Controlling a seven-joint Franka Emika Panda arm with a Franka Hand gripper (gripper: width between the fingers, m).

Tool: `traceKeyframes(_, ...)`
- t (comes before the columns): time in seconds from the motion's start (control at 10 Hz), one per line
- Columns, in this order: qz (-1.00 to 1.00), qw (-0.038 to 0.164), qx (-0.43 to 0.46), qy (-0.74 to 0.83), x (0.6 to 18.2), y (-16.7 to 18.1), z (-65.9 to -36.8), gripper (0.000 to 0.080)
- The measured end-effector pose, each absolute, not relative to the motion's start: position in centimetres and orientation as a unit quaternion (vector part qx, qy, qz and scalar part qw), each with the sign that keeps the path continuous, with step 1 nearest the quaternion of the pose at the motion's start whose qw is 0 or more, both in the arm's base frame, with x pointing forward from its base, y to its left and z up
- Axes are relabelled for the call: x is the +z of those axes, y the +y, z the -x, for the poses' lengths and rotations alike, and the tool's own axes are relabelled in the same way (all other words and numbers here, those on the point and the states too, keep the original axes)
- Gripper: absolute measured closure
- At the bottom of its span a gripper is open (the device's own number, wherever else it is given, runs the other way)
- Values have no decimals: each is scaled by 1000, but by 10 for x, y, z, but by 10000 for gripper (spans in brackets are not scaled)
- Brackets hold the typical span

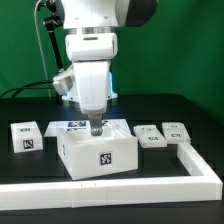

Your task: Assemble cabinet

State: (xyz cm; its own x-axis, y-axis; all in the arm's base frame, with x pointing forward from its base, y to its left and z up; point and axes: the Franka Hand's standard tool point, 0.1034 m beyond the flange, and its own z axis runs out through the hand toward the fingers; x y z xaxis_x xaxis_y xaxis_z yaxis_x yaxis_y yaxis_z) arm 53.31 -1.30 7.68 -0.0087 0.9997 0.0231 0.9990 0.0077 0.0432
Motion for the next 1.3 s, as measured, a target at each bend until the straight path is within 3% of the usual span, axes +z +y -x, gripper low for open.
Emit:
traceKeyframes(0.3,-644,13,6,765,68,-3,-504,2)
traceKeyframes(0.8,-626,13,5,779,72,-7,-498,2)
traceKeyframes(1.1,-576,2,-6,817,69,-7,-457,2)
traceKeyframes(1.3,-577,-15,-17,817,58,-13,-435,2)
